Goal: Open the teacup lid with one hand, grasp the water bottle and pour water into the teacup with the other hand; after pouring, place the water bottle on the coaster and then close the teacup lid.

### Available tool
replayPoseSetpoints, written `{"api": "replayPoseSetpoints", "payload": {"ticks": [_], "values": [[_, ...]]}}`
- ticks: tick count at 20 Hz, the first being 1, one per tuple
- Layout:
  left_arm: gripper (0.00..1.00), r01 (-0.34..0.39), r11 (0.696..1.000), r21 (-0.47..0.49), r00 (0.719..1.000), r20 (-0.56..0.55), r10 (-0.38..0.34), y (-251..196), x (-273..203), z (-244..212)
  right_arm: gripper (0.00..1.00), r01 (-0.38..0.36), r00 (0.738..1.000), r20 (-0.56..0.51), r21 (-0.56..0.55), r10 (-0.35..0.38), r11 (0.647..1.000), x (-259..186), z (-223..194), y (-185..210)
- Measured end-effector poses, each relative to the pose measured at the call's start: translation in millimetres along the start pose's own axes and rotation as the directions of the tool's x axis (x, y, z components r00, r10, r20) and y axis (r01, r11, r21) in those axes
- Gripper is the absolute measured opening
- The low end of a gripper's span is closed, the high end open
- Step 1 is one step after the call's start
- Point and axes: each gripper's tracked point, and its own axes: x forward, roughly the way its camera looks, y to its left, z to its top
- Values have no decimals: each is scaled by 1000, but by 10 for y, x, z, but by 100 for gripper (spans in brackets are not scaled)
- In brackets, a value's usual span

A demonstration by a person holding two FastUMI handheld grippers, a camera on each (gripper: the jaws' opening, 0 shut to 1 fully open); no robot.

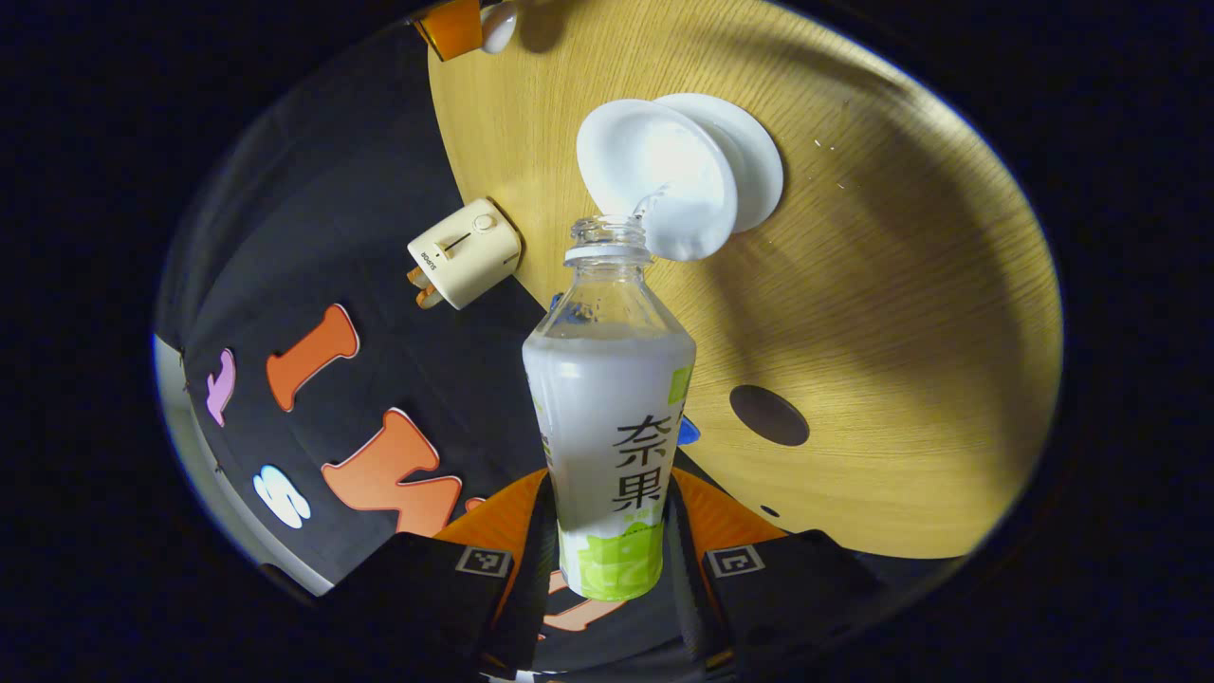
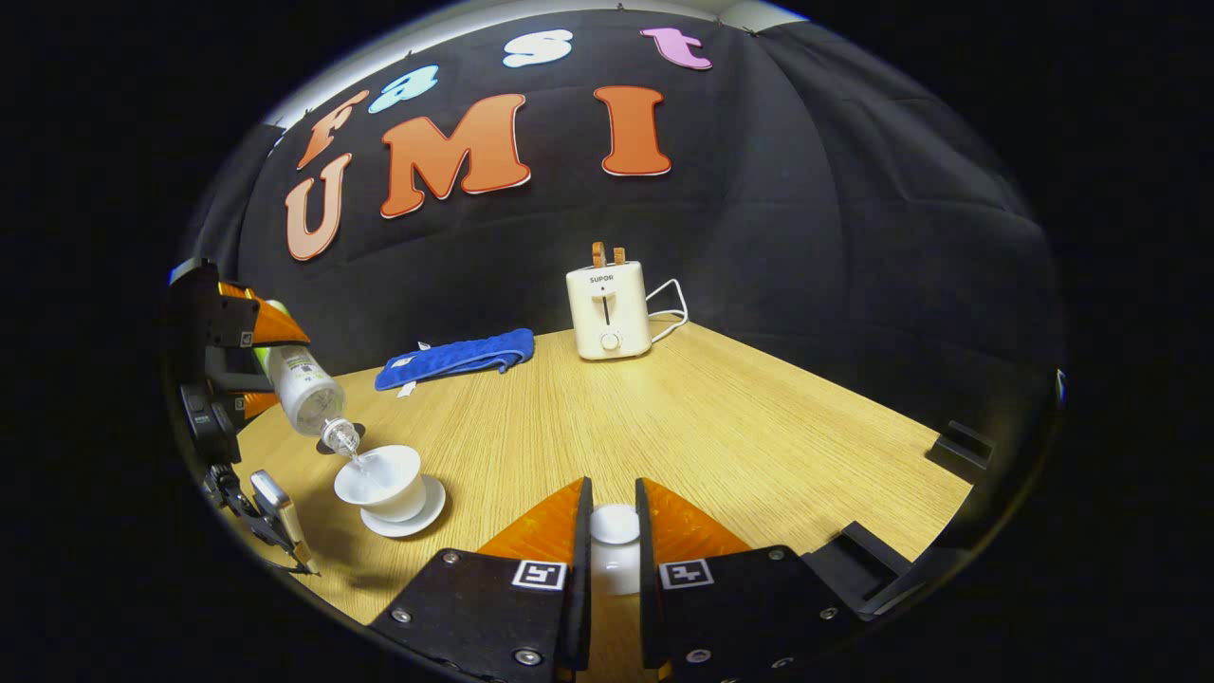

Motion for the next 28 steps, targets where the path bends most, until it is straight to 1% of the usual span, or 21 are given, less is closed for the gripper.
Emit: {"api": "replayPoseSetpoints", "payload": {"ticks": [4, 6, 8, 9, 11, 12, 13, 14, 15, 16, 17, 18, 19, 20, 21, 22, 23, 24, 25, 26, 28], "values": [[59, -30, 998, 60, 1000, 10, 30, 107, -45, 38, 22, -2, 1000, -4, -1, 2, 1000, -6, -8, 2], [60, -31, 998, 56, 999, 18, 30, 113, -37, 54, 22, 0, 1000, -4, 0, 0, 1000, 1, -9, -11], [58, -17, 999, 34, 999, 27, 16, 75, -19, 54, 22, 1, 1000, -6, 0, -1, 1000, -2, -13, -17], [62, -12, 1000, 22, 999, 32, 11, 74, -29, 65, 21, 0, 1000, -6, -1, 0, 1000, -4, -16, -16], [58, 14, 997, -80, 998, 61, -9, -16, -13, 94, 22, 0, 1000, -5, 2, 0, 1000, 9, -1, -20], [60, 38, 987, -159, 997, 72, -27, -95, 1, 104, 22, 1, 1000, -7, 4, -1, 1000, 17, 0, -16], [57, 61, 968, -244, 996, 80, -43, -184, 21, 125, 21, 0, 1000, -8, 4, 0, 1000, 16, -11, -16], [57, 83, 942, -326, 995, 85, -58, -288, 44, 137, 21, 0, 1000, -10, 5, 0, 1000, 14, -12, -16], [60, 106, 909, -403, 993, 97, -73, -378, 46, 164, 22, -1, 1000, -11, 5, 1, 1000, 12, -15, -15], [57, 127, 870, -477, 990, 114, -83, -464, 69, 207, 21, -1, 1000, -10, 7, 1, 1000, 10, -2, -13], [60, 140, 822, -552, 988, 134, -78, -519, 80, 259, 22, -1, 1000, -9, 8, 1, 1000, 8, 0, -11], [60, 149, 762, -630, 986, 155, -65, -563, 91, 313, 21, 1, 1000, -9, 8, -1, 1000, 13, -4, -14], [60, 173, 692, -701, 981, 187, -57, -642, 110, 395, 22, 4, 1000, -12, 6, -4, 1000, 26, -12, -11], [55, 197, 616, -763, 975, 217, -43, -697, 113, 466, 21, 6, 1000, -18, 7, -6, 1000, 33, -21, -6], [56, 209, 538, -817, 973, 228, -31, -750, 111, 500, 22, 5, 1000, -17, 9, -5, 1000, 32, -18, 12], [60, 209, 460, -863, 974, 224, -22, -783, 143, 520, 22, 4, 1000, -11, 11, -3, 1000, 28, 8, 35], [55, 209, 388, -897, 975, 220, -15, -823, 203, 535, 22, 1, 1000, -11, 6, 0, 1000, 29, 9, 72], [60, 206, 314, -927, 977, 215, -7, -831, 293, 544, 22, -3, 1000, -11, -1, 3, 1000, 35, 14, 104], [60, 222, 229, -948, 974, 227, -6, -869, 366, 578, 22, -8, 1000, -10, -8, 8, 1000, 31, 22, 135], [60, 231, 132, -964, 972, 233, 2, -899, 411, 596, 22, -11, 1000, -11, -13, 11, 1000, 36, 25, 160], [60, 237, -39, -971, 971, 236, 32, -886, 420, 590, 21, -19, 1000, -16, -19, 18, 1000, 46, 15, 215]]}}
